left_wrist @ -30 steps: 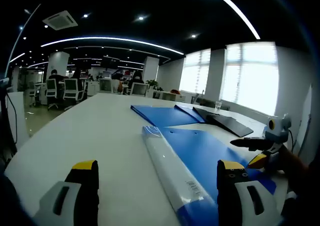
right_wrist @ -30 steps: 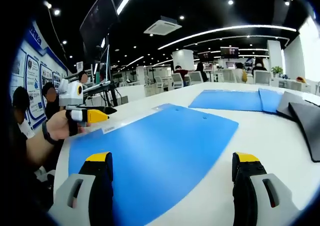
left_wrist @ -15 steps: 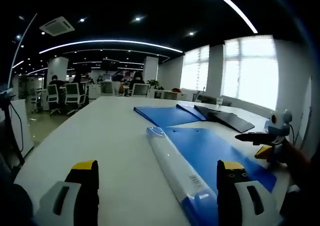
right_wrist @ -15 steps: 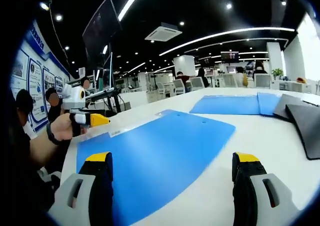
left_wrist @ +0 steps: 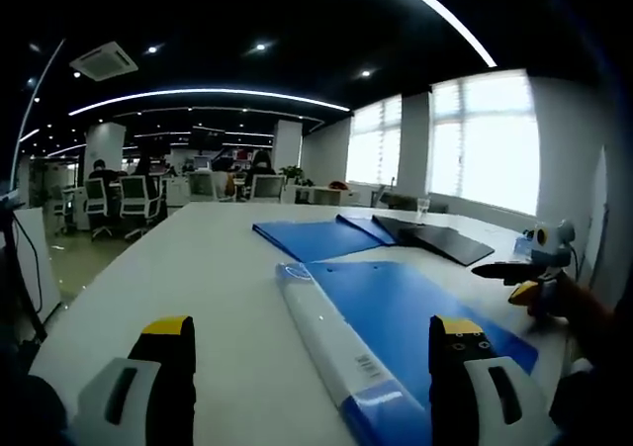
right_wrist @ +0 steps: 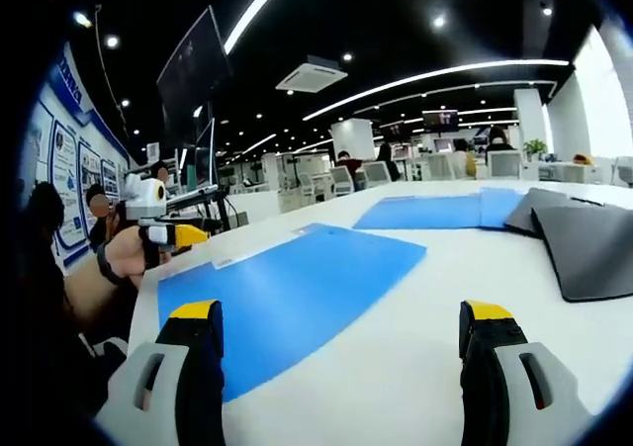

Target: Organize the scattered folders on the table and sort them into different groups

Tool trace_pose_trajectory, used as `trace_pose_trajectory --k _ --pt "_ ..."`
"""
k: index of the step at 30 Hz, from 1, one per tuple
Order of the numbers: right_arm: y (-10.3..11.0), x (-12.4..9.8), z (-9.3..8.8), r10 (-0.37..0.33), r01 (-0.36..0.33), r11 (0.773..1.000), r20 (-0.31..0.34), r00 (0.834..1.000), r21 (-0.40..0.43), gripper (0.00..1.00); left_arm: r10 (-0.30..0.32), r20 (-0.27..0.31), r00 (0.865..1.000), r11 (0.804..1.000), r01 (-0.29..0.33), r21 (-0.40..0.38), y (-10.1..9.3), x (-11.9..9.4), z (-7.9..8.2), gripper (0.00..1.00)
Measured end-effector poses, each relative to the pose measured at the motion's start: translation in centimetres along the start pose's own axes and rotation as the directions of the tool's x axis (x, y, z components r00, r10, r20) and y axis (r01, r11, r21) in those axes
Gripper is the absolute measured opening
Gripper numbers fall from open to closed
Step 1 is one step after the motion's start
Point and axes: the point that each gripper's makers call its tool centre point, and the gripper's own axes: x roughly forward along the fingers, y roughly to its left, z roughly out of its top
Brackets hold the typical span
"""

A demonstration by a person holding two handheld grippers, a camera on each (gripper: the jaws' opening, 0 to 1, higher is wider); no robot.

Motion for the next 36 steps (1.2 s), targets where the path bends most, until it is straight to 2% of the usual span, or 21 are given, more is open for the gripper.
trace_pose_trajectory --k 8,16,28,36 --pt "-0.8 -3.1 0.9 0.010 -0.010 1.000 0.072 0.997 0.003 0.98 -0.020 0.028 0.999 0.999 0.019 0.028 -0.9 -0.5 1.1 0.99" --pt "-1.8 -5.4 3.1 0.001 0.004 1.000 0.158 0.988 -0.029 0.98 -0.038 0.057 0.998 0.999 0.037 0.034 -1.6 -0.7 2.3 0.98" --pt "-3.0 -7.5 5.4 -0.011 0.019 0.999 0.227 0.974 -0.034 0.98 -0.068 0.082 0.994 0.997 0.065 0.046 -2.5 -1.4 3.5 0.98" --pt "-3.6 -8.2 6.1 -0.031 0.043 0.998 0.232 0.972 -0.049 0.98 -0.097 0.097 0.991 0.995 0.094 0.041 -3.3 -1.8 4.4 0.98"
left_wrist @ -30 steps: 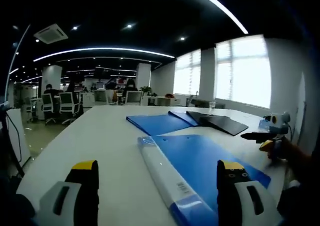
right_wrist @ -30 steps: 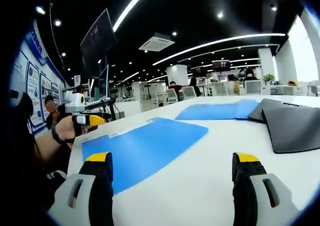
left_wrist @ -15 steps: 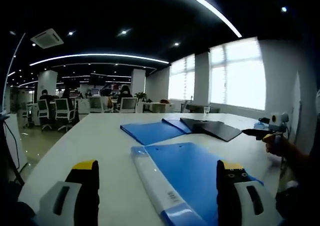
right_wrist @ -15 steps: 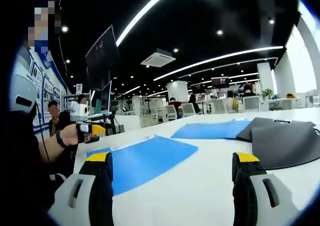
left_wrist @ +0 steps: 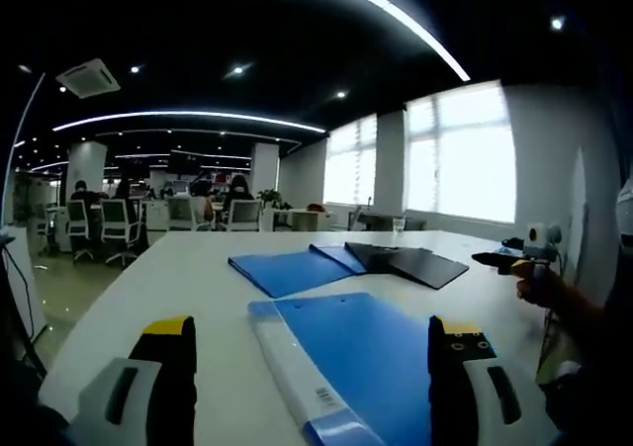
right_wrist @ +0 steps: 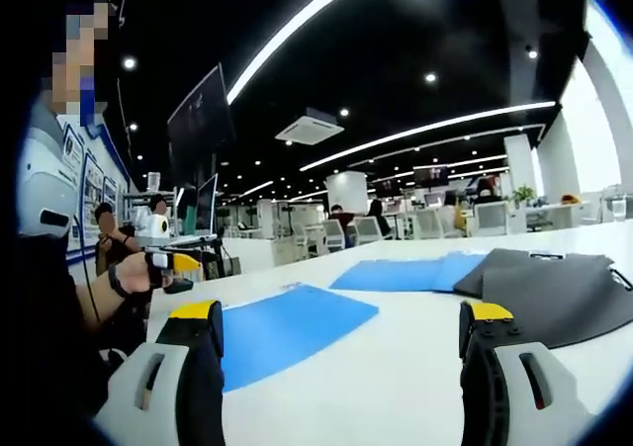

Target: Organize the scattered folders on the table and sort them into different groups

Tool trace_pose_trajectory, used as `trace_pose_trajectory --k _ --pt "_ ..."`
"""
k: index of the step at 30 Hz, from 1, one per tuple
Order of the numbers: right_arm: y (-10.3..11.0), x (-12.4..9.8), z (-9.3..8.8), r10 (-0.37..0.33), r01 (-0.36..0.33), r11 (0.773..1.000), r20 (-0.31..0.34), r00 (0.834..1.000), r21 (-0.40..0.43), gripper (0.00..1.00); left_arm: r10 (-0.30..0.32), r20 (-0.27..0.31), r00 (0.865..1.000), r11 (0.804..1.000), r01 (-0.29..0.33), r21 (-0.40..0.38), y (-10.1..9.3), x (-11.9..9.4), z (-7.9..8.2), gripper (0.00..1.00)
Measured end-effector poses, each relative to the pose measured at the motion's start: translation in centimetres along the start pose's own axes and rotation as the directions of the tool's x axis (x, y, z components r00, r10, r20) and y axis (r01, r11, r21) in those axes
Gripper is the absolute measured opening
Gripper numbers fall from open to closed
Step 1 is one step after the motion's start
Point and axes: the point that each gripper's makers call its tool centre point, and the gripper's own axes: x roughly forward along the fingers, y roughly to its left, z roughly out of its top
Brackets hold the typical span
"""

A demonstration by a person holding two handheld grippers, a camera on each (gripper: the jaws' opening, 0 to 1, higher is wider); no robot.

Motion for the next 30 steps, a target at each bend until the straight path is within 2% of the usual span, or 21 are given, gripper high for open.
trace_pose_trajectory --k 10,30 --pt "-0.8 -0.5 0.9 -0.030 0.031 1.000 0.024 0.999 -0.006 0.98 -0.007 0.007 1.000 1.000 0.007 0.001 -0.1 0.0 0.4 0.98" --pt "-2.1 -1.0 0.0 -0.071 0.071 0.997 0.012 0.997 -0.002 0.98 -0.021 0.013 1.000 0.999 0.022 -0.040 -0.2 0.2 0.2 0.97"
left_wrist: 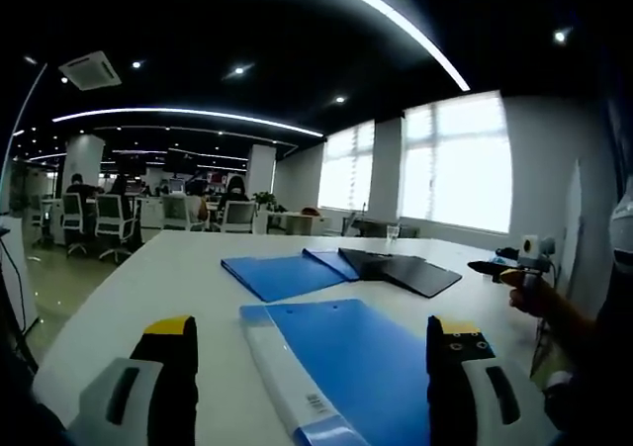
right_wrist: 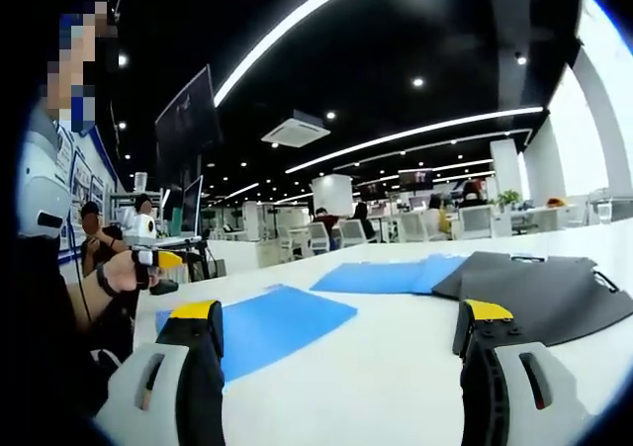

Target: Organize the scattered folders on the table and sort them into different groups

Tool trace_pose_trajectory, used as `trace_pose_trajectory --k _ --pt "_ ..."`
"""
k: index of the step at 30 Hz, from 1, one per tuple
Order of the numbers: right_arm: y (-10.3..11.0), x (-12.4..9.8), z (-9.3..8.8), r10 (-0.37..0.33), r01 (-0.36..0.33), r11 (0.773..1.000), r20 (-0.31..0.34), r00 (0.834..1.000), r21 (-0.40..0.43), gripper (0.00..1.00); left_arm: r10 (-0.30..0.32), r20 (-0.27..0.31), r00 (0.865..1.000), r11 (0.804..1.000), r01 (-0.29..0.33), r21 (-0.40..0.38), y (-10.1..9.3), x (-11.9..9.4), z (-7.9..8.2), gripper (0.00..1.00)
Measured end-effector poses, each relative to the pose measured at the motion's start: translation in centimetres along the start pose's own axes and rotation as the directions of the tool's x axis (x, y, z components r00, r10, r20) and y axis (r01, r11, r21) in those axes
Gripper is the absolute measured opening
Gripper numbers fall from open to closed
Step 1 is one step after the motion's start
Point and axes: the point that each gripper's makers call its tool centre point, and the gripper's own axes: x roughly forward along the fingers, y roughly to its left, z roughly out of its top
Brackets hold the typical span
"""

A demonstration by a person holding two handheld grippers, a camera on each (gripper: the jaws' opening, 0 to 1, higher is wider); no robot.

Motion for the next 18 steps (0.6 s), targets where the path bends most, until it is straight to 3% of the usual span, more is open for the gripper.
trace_pose_trajectory --k 18 --pt "-1.5 -1.1 0.1 -0.046 0.046 0.999 -0.003 0.999 -0.012 0.98 -0.022 -0.008 1.000 1.000 0.022 0.006 -0.9 0.5 0.2 0.96"
